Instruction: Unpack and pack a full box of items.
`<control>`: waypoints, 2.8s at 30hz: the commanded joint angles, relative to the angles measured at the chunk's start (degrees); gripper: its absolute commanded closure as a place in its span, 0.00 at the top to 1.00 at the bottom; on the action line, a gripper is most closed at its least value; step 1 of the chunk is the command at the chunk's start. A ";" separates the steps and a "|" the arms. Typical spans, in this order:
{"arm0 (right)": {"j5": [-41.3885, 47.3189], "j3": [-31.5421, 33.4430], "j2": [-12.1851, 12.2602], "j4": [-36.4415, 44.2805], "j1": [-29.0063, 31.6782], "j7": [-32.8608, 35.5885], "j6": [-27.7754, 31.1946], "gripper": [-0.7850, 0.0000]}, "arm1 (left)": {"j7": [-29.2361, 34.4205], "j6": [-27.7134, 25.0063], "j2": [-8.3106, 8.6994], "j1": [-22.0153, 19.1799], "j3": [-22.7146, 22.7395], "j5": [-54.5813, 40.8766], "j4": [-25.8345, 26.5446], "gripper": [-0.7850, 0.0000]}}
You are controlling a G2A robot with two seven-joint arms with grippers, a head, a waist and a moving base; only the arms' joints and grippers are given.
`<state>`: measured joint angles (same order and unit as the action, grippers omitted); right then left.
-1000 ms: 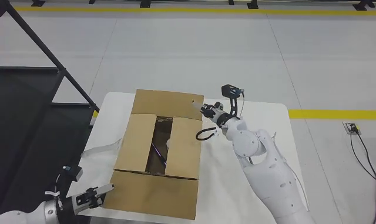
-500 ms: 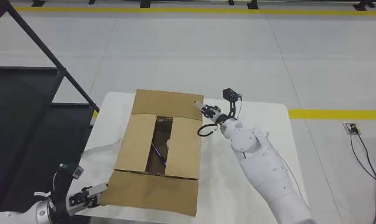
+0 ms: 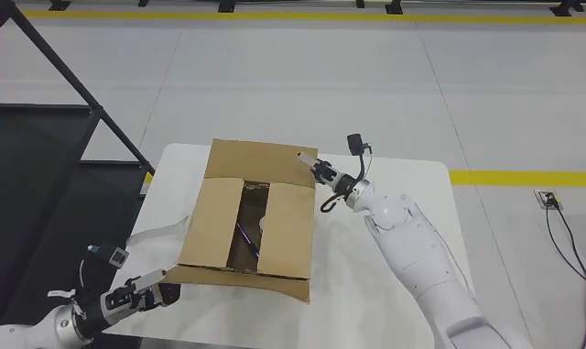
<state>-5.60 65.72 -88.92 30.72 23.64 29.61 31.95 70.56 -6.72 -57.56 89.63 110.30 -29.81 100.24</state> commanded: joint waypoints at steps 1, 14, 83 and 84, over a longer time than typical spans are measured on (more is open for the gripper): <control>1.33 0.46 0.14 -0.60 -0.46 1.83 1.92 1.00 | -1.79 0.91 -0.04 -0.12 -0.33 -1.07 0.66 1.00; 2.99 2.89 2.13 6.43 0.51 9.14 7.17 1.00 | -18.80 4.62 -0.60 -0.15 -3.45 -0.15 5.98 1.00; 5.71 0.16 8.24 41.55 20.75 23.63 -26.73 1.00 | -49.50 9.87 -2.83 -4.77 -7.11 5.69 1.94 1.00; 5.84 0.09 8.26 41.45 20.64 23.64 -26.65 1.00 | -49.33 10.08 -2.83 -4.17 -6.60 5.44 1.81 1.00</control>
<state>0.14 65.89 -80.68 72.26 44.39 53.24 5.21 21.01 3.11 -60.39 84.77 103.11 -24.04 102.24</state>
